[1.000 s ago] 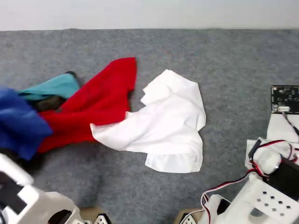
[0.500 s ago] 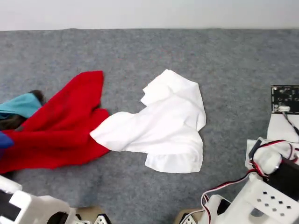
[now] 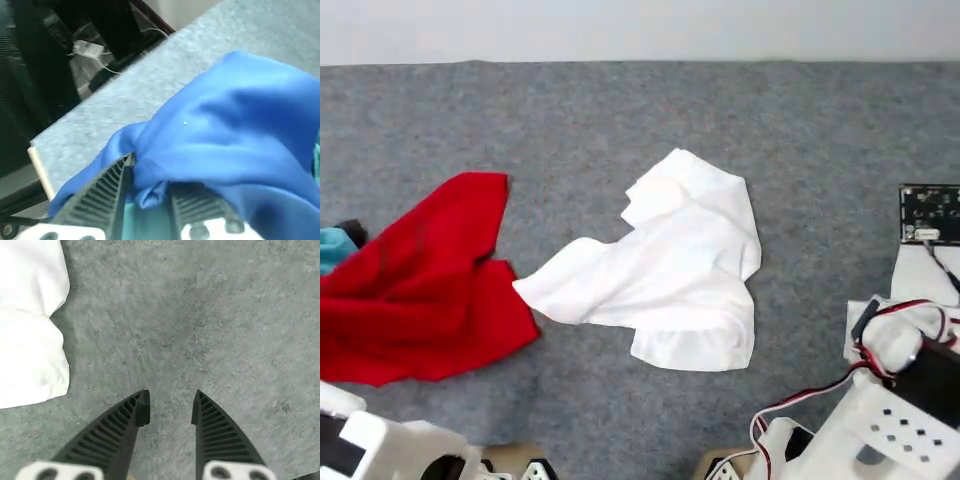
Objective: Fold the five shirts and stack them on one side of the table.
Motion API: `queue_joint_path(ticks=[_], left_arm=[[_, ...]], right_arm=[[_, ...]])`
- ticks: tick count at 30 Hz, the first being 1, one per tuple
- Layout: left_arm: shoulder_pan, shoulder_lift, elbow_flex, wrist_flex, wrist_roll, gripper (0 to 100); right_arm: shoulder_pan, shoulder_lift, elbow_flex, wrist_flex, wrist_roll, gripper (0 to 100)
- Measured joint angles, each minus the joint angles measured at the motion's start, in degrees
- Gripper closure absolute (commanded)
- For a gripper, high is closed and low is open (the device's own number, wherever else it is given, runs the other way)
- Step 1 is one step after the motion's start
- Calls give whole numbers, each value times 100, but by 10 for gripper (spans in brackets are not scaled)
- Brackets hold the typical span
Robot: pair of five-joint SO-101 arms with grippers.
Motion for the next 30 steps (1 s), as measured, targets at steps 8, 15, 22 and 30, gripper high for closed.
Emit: queue_joint_path(ticks=[8, 15, 22, 30], left_arm=[[519, -70, 299, -273, -185, 737], [958, -105, 193, -220, -264, 732], [2031, -123, -193, 1002, -589, 734], [4422, -132, 677, 2119, -695, 735]], right_arm=[[9, 9, 114, 0, 0, 842], [9, 9, 114, 0, 0, 842], [9, 9, 114, 0, 0, 842], [9, 9, 114, 0, 0, 842]])
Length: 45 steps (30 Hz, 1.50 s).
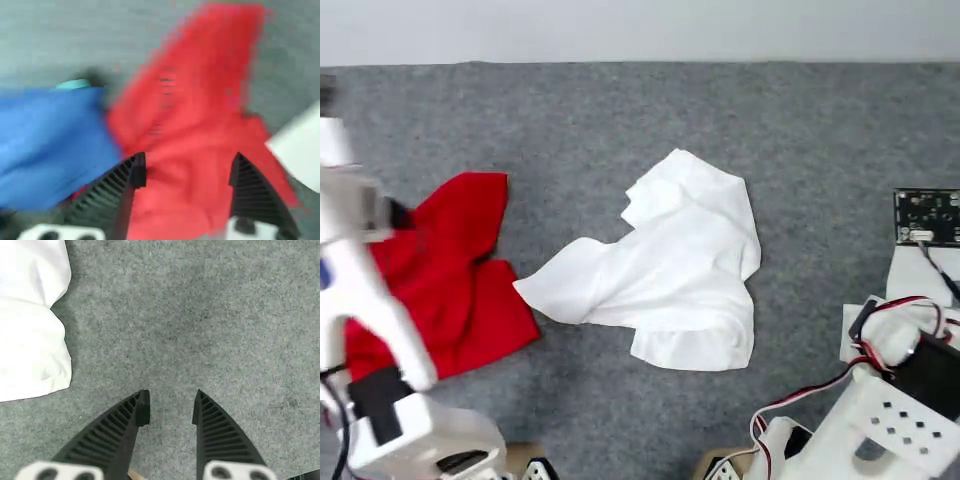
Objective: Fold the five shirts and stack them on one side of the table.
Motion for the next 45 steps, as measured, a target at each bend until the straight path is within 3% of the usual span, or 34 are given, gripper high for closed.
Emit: queue_joint_path(ticks=[4, 8, 26, 31, 36, 45], left_arm=[[730, 0, 976, -607, 62, 735], [958, 0, 1741, -1301, 97, 735], [809, 255, 3499, -3209, 114, 736], [721, 1204, 3323, -3253, 114, 814], [633, 1653, 2787, -3024, 123, 1000], [554, 1275, 2224, -2066, 132, 995]], right_arm=[[0, 0, 0, 0, 0, 842], [0, 0, 0, 0, 0, 842], [0, 0, 0, 0, 0, 842], [0, 0, 0, 0, 0, 842], [0, 0, 0, 0, 0, 843], [0, 0, 0, 0, 0, 843]])
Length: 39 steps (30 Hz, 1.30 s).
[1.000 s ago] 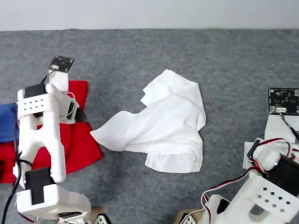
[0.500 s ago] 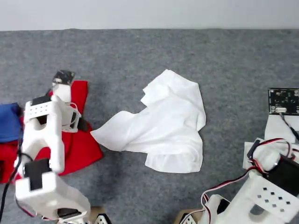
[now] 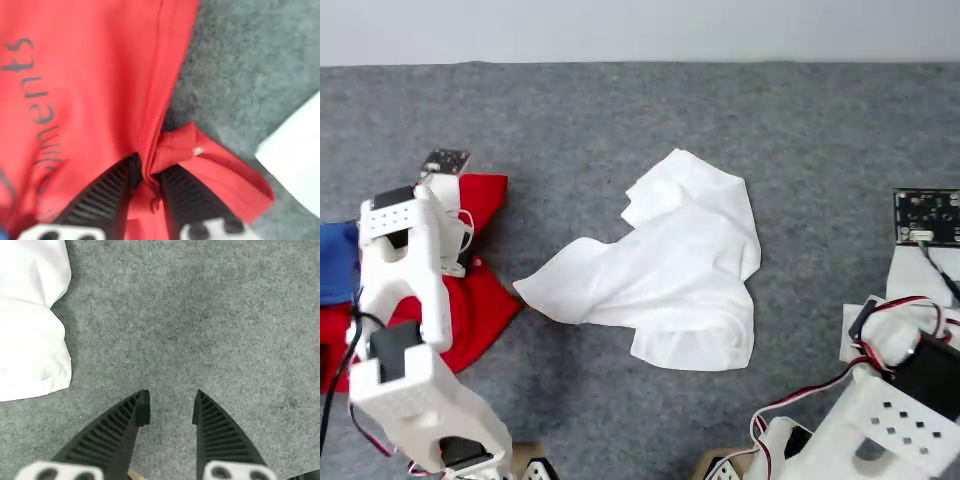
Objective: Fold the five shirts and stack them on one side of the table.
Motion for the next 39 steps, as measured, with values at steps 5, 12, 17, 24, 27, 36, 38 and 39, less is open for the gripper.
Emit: queue_joint_path(ticks=[5, 12, 17, 24, 27, 36, 38, 39], left_arm=[[-360, -1301, -9, 79, 299, 995], [-1363, -3086, -9, 123, 501, 995], [-2259, -3622, -9, -97, 510, 995], [-3358, -3437, 62, -967, 809, 993], [-3736, -2822, 70, -1319, 826, 957], [-4325, -1231, -457, -1407, 826, 721], [-4343, -1213, -800, -1187, 826, 717], [-4343, -1213, -985, -1064, 826, 713]], right_arm=[[0, 0, 0, 0, 0, 843], [0, 0, 0, 0, 0, 843], [0, 0, 0, 0, 0, 843], [0, 0, 0, 0, 0, 843], [0, 0, 0, 0, 0, 843], [0, 0, 0, 0, 0, 843], [0, 0, 0, 0, 0, 843], [0, 0, 0, 0, 0, 843]])
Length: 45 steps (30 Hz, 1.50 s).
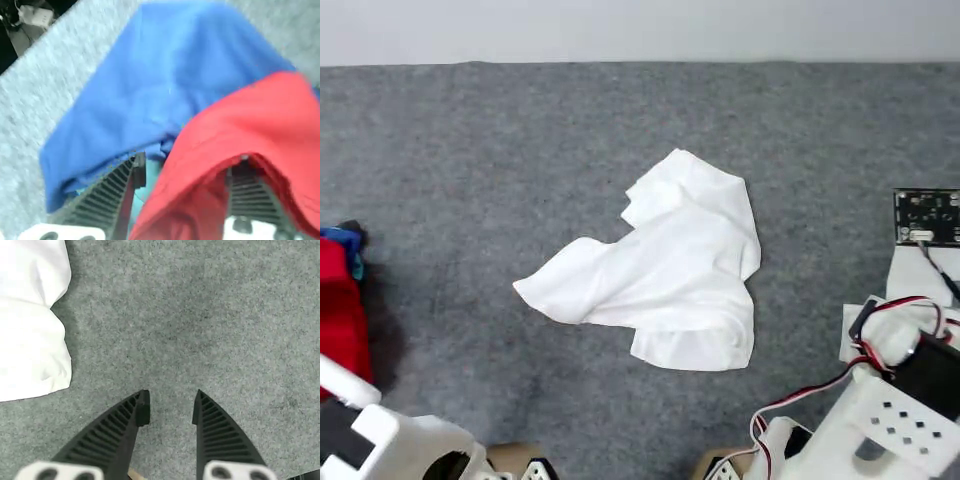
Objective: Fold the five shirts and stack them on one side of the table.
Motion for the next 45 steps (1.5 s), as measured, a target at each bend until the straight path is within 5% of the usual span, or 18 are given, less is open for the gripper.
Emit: queue_joint_path(ticks=[12, 22, 26, 36, 41, 45], left_arm=[[563, -185, -2497, 2057, 0, 713], [2444, -563, -3068, 3508, 0, 848], [3332, -571, -2532, 3525, 0, 920], [5477, -571, -273, 3534, -9, 994], [6004, -571, 202, 3525, -18, 982], [6048, -571, 404, 3332, -26, 851]], right_arm=[[0, 0, 0, 0, 0, 844], [0, 0, 0, 0, 0, 868], [-290, 0, 0, 0, 0, 995], [-2462, 149, 747, -26, 0, 986], [-3226, 967, 949, -26, 0, 847], [-3648, 1626, 958, -70, 9, 763]])
